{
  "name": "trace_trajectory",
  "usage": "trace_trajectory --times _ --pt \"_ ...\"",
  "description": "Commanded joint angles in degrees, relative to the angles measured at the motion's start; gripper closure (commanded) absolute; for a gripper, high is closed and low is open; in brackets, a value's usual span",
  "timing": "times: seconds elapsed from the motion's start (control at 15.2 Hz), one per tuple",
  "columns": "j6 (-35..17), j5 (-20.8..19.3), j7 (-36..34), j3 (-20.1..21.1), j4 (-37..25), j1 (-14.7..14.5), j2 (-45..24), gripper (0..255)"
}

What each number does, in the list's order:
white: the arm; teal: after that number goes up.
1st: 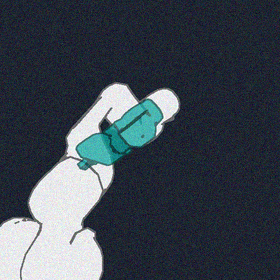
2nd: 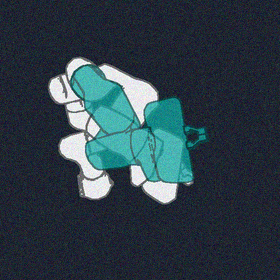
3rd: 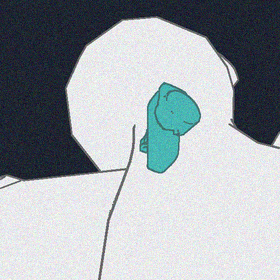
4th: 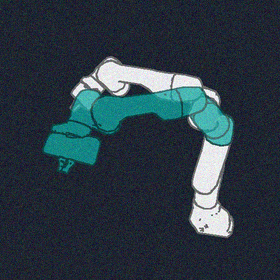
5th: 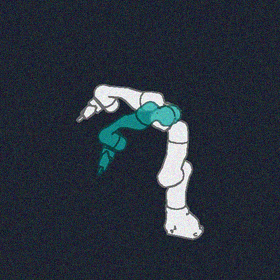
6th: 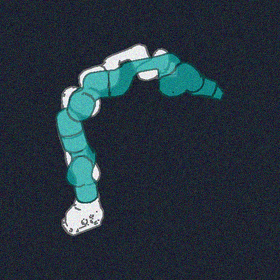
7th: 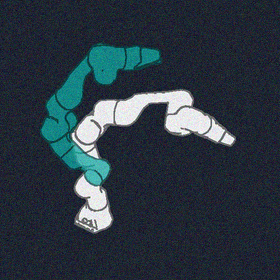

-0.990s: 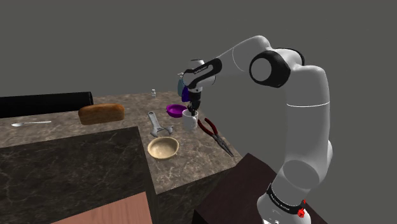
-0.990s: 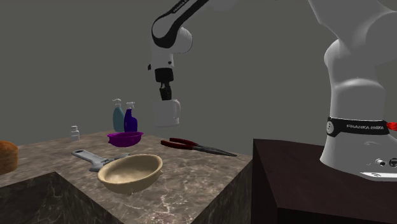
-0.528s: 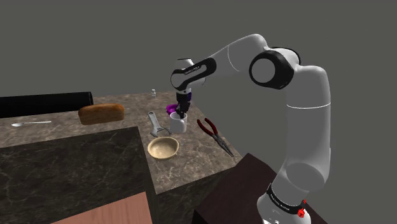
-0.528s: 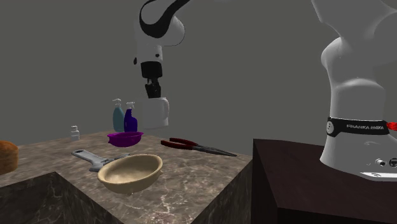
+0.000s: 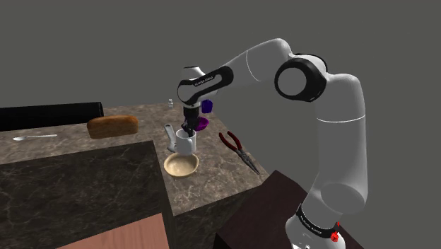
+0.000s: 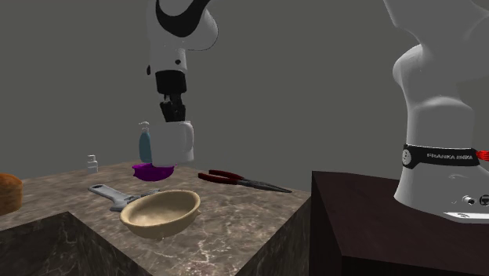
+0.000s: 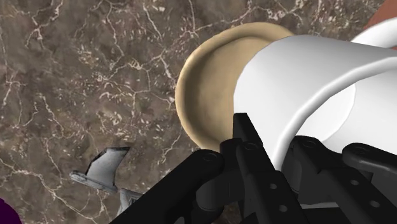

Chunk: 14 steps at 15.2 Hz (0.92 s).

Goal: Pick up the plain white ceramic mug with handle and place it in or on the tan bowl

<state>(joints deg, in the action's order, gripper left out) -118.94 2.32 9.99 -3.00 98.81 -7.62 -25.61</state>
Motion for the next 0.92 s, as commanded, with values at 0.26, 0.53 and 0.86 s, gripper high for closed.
trace_trajectory --times 0.26,0.53,0.86 --pt "-3.5 0.2 0.0 0.1 1.1 0.0 -2.4 255" --pt "-5.8 0.3 0.1 0.2 1.7 0.0 -4.1 255" --pt "-8.6 0.5 0.2 0.3 2.1 0.1 -6.5 255"
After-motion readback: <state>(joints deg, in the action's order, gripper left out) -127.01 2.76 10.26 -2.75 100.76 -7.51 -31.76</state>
